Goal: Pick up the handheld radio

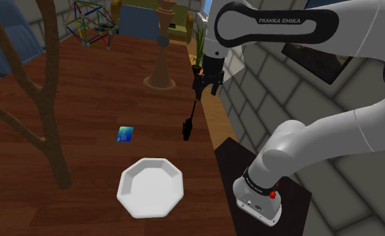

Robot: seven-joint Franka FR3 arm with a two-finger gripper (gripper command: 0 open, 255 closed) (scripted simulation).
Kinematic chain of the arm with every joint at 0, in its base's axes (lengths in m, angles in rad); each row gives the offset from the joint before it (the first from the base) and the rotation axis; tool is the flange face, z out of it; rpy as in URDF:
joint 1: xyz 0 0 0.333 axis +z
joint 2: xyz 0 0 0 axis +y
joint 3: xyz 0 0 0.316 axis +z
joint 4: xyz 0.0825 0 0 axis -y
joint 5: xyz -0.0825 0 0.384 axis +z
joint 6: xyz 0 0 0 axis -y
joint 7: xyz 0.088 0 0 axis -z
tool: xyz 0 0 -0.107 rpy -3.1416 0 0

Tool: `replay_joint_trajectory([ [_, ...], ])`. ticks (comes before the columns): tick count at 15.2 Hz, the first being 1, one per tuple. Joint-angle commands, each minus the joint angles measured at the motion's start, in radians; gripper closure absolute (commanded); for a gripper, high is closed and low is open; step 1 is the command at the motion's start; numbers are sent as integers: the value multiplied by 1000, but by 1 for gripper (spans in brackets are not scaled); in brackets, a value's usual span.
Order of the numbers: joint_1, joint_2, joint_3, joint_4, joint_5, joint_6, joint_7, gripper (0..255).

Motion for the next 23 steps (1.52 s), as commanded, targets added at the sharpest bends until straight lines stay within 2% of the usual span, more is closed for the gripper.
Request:
replay_joint_trajectory([
  [1, 12, 34, 17, -11, 50, 16, 48, 0],
  [6, 48, 147, 61, -17, 177, 77, 156, 0],
  [14, 52, 189, 69, -91, 193, 189, 140, 0],
  [16, 52, 189, 69, -91, 193, 189, 140, 0],
  [17, 52, 188, 69, -93, 192, 191, 139, 255],
  [23, 53, 189, 70, -94, 193, 192, 140, 255],
])
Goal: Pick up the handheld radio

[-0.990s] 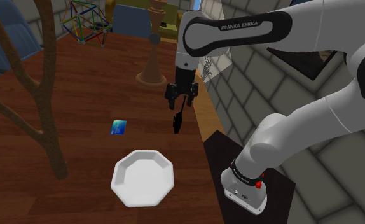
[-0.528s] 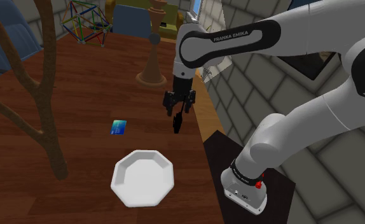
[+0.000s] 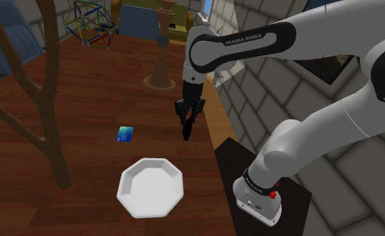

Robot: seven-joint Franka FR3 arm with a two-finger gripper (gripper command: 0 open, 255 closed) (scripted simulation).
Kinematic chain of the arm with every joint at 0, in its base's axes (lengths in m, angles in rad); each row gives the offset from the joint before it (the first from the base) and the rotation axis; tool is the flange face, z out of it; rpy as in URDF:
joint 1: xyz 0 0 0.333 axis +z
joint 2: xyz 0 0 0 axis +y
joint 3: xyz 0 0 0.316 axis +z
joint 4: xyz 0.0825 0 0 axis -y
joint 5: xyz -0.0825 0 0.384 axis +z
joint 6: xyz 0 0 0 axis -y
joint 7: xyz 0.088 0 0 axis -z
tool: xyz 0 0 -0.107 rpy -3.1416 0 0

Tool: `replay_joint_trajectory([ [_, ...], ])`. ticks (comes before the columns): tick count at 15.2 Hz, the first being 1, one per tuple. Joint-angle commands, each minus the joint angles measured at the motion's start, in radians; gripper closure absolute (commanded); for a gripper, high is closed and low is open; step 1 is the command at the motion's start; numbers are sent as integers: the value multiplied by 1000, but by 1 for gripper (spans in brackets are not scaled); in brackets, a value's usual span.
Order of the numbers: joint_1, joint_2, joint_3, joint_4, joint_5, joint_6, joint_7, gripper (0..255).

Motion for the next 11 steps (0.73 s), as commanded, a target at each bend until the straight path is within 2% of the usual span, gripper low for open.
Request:
replay_joint_trajectory([
  [1, 1, 1, 1, -2, 1, 0, 0, 255],
  [3, 0, 1, 0, 2, 0, -3, 0, 255],
  [11, -3, -37, -8, 80, -11, -118, 21, 255],
])
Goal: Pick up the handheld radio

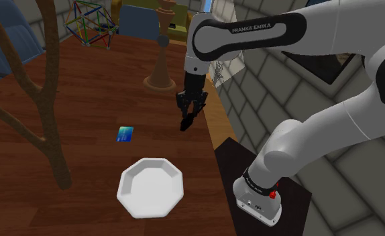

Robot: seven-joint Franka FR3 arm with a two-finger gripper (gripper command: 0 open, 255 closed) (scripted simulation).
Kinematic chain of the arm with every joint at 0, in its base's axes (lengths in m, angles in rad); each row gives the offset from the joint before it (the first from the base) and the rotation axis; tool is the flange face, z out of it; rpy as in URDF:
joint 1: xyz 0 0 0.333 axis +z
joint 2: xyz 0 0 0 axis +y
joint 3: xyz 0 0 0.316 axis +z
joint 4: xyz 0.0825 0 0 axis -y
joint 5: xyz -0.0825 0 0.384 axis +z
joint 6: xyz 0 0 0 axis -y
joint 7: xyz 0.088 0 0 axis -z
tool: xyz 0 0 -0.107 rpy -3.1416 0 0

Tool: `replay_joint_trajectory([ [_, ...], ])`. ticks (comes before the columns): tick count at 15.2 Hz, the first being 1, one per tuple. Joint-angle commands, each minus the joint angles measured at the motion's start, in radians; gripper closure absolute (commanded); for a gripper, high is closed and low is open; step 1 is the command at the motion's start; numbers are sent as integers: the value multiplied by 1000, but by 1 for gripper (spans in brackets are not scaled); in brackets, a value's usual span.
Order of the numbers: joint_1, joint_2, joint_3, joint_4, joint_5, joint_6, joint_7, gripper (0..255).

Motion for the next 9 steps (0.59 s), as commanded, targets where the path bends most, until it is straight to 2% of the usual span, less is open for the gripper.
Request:
replay_joint_trajectory([
  [1, 0, -7, -1, 28, -3, -34, 7, 255],
  [7, -2, -22, -7, 96, -9, -117, 22, 255],
  [9, -2, -23, -7, 97, -9, -119, 22, 255],
])
